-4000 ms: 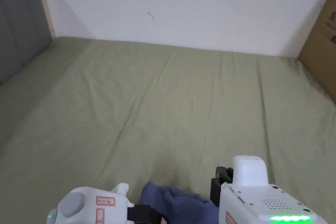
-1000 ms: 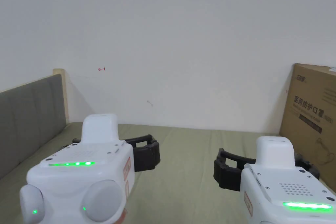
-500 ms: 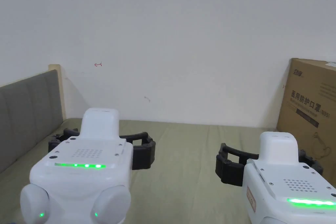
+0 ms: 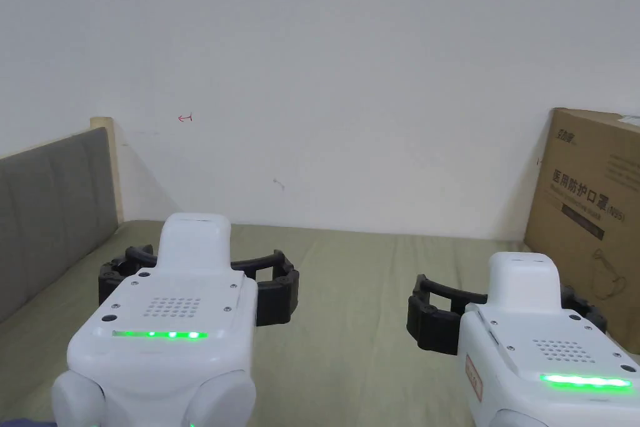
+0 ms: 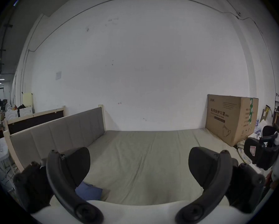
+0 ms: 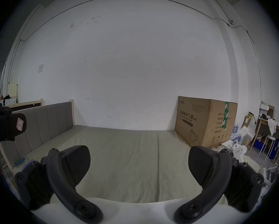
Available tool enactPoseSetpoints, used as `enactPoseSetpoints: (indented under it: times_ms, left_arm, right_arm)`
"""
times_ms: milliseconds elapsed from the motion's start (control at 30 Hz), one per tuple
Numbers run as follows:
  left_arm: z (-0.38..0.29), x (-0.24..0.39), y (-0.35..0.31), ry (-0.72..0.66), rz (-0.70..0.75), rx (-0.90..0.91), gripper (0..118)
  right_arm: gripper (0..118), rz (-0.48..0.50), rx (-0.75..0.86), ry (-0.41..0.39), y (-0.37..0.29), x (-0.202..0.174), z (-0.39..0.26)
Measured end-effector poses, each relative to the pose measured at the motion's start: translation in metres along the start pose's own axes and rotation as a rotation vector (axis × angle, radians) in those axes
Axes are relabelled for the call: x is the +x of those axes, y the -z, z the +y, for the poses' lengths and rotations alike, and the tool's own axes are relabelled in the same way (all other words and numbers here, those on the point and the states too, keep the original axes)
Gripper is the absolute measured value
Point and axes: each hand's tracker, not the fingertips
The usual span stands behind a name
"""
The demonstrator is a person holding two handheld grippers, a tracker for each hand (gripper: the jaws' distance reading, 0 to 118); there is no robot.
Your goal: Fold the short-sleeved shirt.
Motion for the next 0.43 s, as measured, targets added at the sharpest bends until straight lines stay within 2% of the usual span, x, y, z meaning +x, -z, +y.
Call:
enactPoseSetpoints:
  times_ms: [433]
  left_arm:
    - [-0.0057, 0.0037, -0.0034, 0.037, -0.014, 0.002, 118]
  right_arm:
    - [118, 0.004, -0.022, 0.006, 0.0010, -0.0001, -0.0036]
